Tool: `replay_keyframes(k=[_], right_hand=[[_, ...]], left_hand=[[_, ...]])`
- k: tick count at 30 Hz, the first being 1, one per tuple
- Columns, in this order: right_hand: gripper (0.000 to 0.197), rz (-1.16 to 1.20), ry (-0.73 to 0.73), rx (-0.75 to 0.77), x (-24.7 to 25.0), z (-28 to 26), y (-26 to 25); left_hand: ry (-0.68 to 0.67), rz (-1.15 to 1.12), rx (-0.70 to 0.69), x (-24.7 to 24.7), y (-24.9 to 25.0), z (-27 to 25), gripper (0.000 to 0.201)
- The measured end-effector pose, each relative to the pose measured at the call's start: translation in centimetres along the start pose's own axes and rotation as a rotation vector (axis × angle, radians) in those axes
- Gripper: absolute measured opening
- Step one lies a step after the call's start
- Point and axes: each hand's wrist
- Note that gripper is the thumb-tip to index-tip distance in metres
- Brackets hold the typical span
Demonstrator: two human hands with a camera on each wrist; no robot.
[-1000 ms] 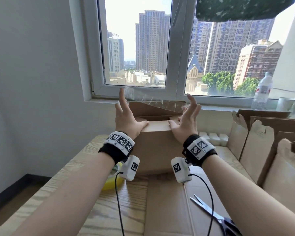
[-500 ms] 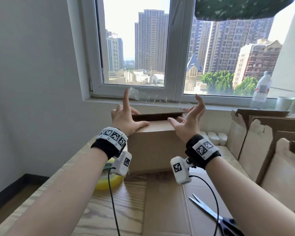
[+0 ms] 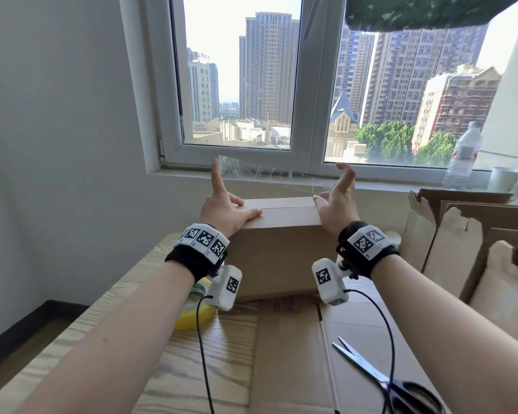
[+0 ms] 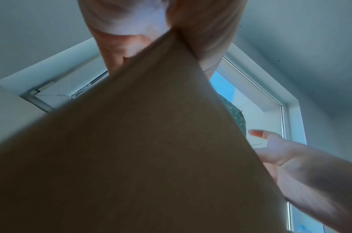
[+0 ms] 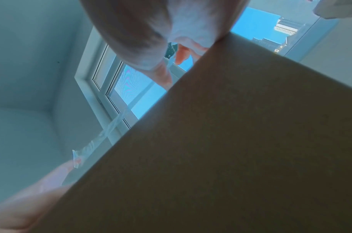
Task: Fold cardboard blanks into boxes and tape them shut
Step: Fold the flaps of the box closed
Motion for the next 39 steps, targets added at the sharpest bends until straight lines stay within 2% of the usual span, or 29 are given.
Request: replay_keyframes(k=[2, 8, 14, 20, 25, 28, 34, 37, 39], right_hand=[[0.066, -0.032, -0.023, -0.008, -0.3, -0.4, 0.0], [0.055, -0.091, -0.045, -0.127, -0.9, -1.4, -0.1], [0.059, -0.125, -0.023, -0.094, -1.8, -1.0, 0.1], [0.058, -0.025, -0.037, -0.161, -2.5, -1.0, 0.3], [0.059, -0.052, -0.040, -0.222, -1.6, -1.8, 2.6], [0.062, -0.018, -0.041, -0.256, -0.9, -2.0, 3.5], [0.083, -0.001, -0.177, -0.375, 0.1, -0.8, 3.9], [0.080, 0.041, -0.145, -0.415, -0.2, -0.3, 4.7], [0.070, 0.006, -0.110, -0.409, -0.5, -0.2, 5.3]], left_hand=[[0.002, 0.011, -0.008, -0.1, 0.4, 0.1, 0.142], [0.011, -0.027, 0.056, -0.9, 0.5, -0.2, 0.142], [0.014, -0.112, 0.113, -0.8, -0.1, 0.7, 0.133], [-0.115, -0.336, 0.166, -3.0, 0.4, 1.2, 0.127], [-0.302, -0.550, 0.253, -7.0, 0.4, -1.0, 0.120], [-0.281, -0.602, 0.255, -7.8, -0.3, -1.3, 0.114], [-0.191, -0.652, 0.315, -8.0, -0.7, -1.2, 0.112], [-0.134, -0.665, 0.321, -8.3, -0.7, -1.6, 0.101], [-0.099, -0.645, 0.299, -8.4, -0.4, -2.0, 0.095]])
Point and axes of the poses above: each hand's wrist, its own z-axis towards the middle knuckle, its own x-axis out of the back of the hand, y = z × x, and after that the axes turned 1 degree about -z, right-handed
